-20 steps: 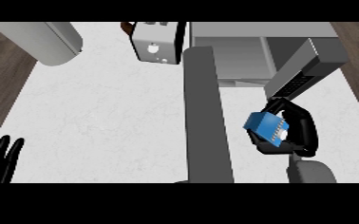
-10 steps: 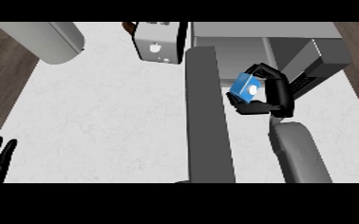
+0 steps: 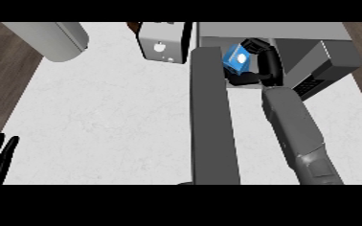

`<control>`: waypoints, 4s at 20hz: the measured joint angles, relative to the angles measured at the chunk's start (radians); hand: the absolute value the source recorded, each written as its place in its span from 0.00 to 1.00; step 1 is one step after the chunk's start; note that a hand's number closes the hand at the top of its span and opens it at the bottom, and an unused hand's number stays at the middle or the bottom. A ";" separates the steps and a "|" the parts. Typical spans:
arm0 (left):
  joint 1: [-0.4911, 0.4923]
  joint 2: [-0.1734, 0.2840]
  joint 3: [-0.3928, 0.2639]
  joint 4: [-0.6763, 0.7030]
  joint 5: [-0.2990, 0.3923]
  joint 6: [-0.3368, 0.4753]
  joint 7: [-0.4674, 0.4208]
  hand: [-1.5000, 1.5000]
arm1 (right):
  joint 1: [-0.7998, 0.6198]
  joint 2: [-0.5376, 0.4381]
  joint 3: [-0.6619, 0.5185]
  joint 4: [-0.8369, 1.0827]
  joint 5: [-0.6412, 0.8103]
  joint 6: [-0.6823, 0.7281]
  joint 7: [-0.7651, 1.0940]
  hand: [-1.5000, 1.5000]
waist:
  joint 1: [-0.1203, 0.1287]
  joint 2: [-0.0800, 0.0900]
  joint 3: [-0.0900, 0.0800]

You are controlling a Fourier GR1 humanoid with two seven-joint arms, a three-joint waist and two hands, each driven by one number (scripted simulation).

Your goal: Pick up the milk, place it into the microwave and close the microwave

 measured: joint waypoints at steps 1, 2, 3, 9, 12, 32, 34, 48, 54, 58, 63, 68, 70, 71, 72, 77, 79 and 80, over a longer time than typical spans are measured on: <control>0.004 0.004 0.004 -0.004 0.007 -0.008 -0.001 0.00 | -0.035 -0.010 -0.014 0.044 -0.002 -0.005 -0.008 1.00 | 0.006 0.002 0.000; -0.007 0.007 0.007 0.009 0.005 -0.009 -0.003 0.00 | -0.058 -0.014 -0.023 0.088 0.002 -0.014 -0.032 1.00 | 0.008 0.003 0.000; -0.017 0.009 0.004 0.021 -0.001 -0.014 -0.008 0.00 | -0.087 -0.022 -0.030 0.126 0.006 -0.021 -0.045 1.00 | 0.012 0.006 0.000; -0.071 0.011 -0.016 0.036 -0.013 -0.005 0.010 0.00 | -0.208 -0.063 -0.056 0.293 0.036 -0.075 -0.103 1.00 | 0.036 0.019 0.002; -0.096 0.016 -0.022 0.047 -0.012 -0.009 0.011 0.00 | -0.240 -0.085 -0.052 0.343 0.062 -0.112 -0.130 1.00 | 0.050 0.025 0.002; -0.183 0.032 -0.068 0.058 -0.111 0.007 0.021 0.00 | -0.351 -0.167 -0.072 0.503 0.137 -0.558 -0.094 0.00 | 0.134 0.070 0.003; -0.189 0.033 -0.073 0.059 -0.121 0.009 0.023 0.00 | -0.354 -0.162 -0.065 0.514 0.149 -0.598 -0.087 0.00 | 0.140 0.073 0.003; -0.230 0.018 -0.129 0.076 -0.183 0.019 0.029 0.00 | -0.392 -0.124 -0.101 0.560 0.116 -0.456 -0.031 0.00 | 0.143 0.075 0.007; -0.235 0.005 -0.158 0.074 -0.212 0.026 0.031 0.00 | -0.371 -0.126 -0.115 0.564 0.105 -0.416 -0.045 0.00 | 0.134 0.072 0.006; -0.234 -0.009 -0.182 0.068 -0.236 0.036 0.035 0.00 | -0.356 -0.133 -0.119 0.565 0.102 -0.411 -0.054 0.00 | 0.128 0.068 0.006; -0.222 -0.024 -0.215 0.066 -0.256 0.043 0.032 0.00 | -0.337 -0.146 -0.127 0.564 0.097 -0.386 -0.070 0.00 | 0.120 0.062 0.006; -0.222 -0.031 -0.239 0.077 -0.272 0.056 0.023 0.00 | -0.306 -0.152 -0.133 0.564 0.090 -0.319 -0.101 0.00 | 0.103 0.054 0.005; -0.213 -0.032 -0.254 0.074 -0.279 0.060 0.012 0.00 | -0.297 -0.154 -0.140 0.561 0.084 -0.291 -0.113 0.00 | 0.100 0.051 0.006; -0.214 -0.032 -0.256 0.078 -0.281 0.060 0.008 0.00 | -0.291 -0.157 -0.144 0.558 0.080 -0.279 -0.122 0.00 | 0.097 0.051 0.005; -0.207 -0.032 -0.267 0.077 -0.284 0.063 0.003 0.00 | -0.286 -0.153 -0.148 0.557 0.076 -0.273 -0.128 0.00 | 0.094 0.048 0.005; -0.209 -0.033 -0.293 0.085 -0.300 0.085 0.001 0.00 | -0.255 -0.140 -0.162 0.554 0.063 -0.248 -0.158 0.00 | 0.078 0.041 0.005; -0.208 -0.030 -0.303 0.100 -0.309 0.084 -0.006 0.00 | -0.241 -0.138 -0.169 0.550 0.056 -0.229 -0.172 0.00 | 0.068 0.037 0.004; -0.215 -0.027 -0.304 0.102 -0.307 0.082 -0.002 0.00 | -0.238 -0.126 -0.168 0.550 0.056 -0.228 -0.178 0.00 | 0.065 0.035 0.004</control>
